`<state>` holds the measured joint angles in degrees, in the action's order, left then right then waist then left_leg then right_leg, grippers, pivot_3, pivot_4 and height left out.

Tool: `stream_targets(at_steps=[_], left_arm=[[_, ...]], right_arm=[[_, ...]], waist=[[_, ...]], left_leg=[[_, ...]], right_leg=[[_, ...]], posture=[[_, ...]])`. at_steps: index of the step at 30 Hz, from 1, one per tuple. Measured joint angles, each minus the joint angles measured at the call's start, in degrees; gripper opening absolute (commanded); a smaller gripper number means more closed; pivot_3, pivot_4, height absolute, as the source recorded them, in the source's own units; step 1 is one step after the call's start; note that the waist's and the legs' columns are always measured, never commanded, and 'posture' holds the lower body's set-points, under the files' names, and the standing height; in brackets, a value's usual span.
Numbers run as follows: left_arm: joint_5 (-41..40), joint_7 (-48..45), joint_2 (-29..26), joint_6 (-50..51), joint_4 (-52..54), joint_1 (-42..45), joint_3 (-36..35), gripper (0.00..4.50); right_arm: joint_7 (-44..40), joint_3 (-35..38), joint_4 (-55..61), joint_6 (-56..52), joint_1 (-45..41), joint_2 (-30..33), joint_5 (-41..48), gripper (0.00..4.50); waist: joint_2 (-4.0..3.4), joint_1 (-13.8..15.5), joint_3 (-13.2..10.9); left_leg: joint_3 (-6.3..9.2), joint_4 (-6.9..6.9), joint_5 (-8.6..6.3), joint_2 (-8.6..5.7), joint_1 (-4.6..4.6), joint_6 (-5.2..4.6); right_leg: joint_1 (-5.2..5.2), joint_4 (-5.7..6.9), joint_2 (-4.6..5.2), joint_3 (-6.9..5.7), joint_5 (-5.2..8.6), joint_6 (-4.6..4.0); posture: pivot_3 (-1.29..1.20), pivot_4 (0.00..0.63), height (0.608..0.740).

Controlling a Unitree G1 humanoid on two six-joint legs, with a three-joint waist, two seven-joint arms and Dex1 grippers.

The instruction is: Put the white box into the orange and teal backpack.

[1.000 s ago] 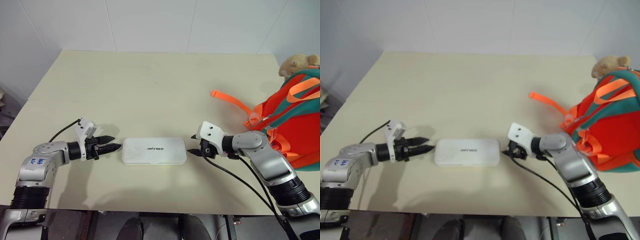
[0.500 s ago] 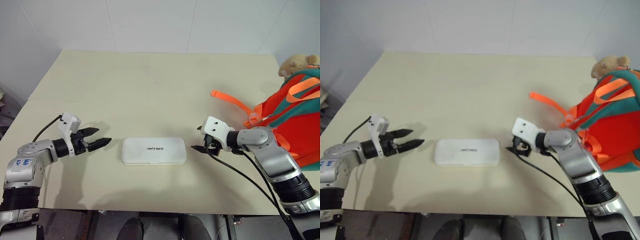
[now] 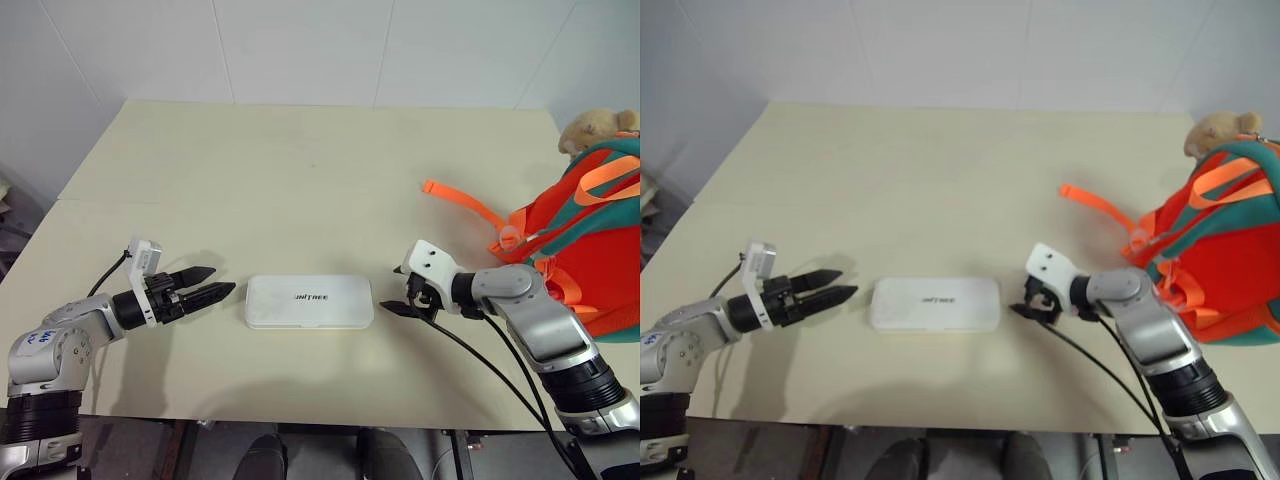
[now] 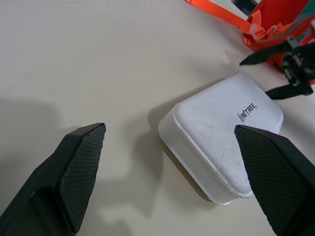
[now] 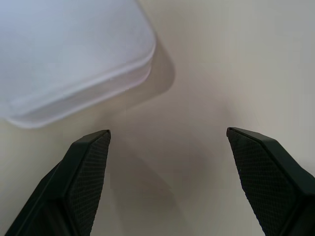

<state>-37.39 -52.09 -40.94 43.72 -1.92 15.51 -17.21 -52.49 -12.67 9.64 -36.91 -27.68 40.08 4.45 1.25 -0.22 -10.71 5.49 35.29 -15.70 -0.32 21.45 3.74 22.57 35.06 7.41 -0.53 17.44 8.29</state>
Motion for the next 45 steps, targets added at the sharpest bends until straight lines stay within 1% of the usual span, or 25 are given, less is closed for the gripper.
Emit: stream_targets(at_steps=[9, 15, 21, 30, 45], left_arm=[[-0.69, -0.63, 1.12, 1.47, -1.51, -0.03, 0.83, 4.48], [-0.62, -1.4, 1.02, 4.43, -3.94, 0.91, 3.34, 4.48], [-0.59, -3.96, 1.25, 4.92, -7.94, 3.5, 5.14, 4.48], [-0.64, -6.84, 4.24, 7.15, -13.93, 9.0, 7.33, 4.48], [2.05, -11.91, 4.22, 7.29, -19.02, 13.59, 12.01, 4.48]], right_arm=[[1.45, -0.59, 0.55, -0.04, 0.11, -1.04, 0.05, 4.5], [1.46, -0.68, 0.56, 0.14, -0.08, -1.32, 0.05, 4.5], [1.42, -1.96, 0.56, 0.4, -0.44, -1.55, 0.04, 4.5], [1.35, -2.55, 0.54, 0.67, -1.09, -1.62, 0.01, 4.5], [0.86, -3.4, 0.05, 1.0, -2.6, -2.6, -0.17, 4.5]], waist=[[0.0, -0.01, 0.0], [0.0, -0.02, 0.0], [0.0, -0.01, 0.0], [0.01, 0.01, 0.0], [0.0, 0.12, 0.01]], left_leg=[[0.0, 0.01, 0.01, 0.0, -0.01, 0.02], [0.0, 0.01, 0.01, 0.0, -0.01, 0.02], [0.0, 0.03, 0.01, 0.0, -0.01, 0.03], [0.0, 0.1, 0.02, -0.01, -0.01, 0.03], [0.0, 0.25, 0.02, -0.03, -0.01, 0.03]], right_leg=[[0.0, 0.0, 0.0, 0.0, 0.0, 0.0], [0.0, 0.0, 0.0, 0.0, 0.0, 0.0], [0.0, 0.02, -0.01, 0.0, 0.0, 0.0], [-0.01, 0.05, -0.01, 0.0, 0.0, 0.0], [-0.07, 0.1, 0.01, 0.0, -0.01, 0.02]], posture=[[0.0, 0.15, 0.74], [0.0, 0.15, 0.74], [0.0, 0.15, 0.74], [0.0, 0.15, 0.74], [0.0, 0.15, 0.74]])
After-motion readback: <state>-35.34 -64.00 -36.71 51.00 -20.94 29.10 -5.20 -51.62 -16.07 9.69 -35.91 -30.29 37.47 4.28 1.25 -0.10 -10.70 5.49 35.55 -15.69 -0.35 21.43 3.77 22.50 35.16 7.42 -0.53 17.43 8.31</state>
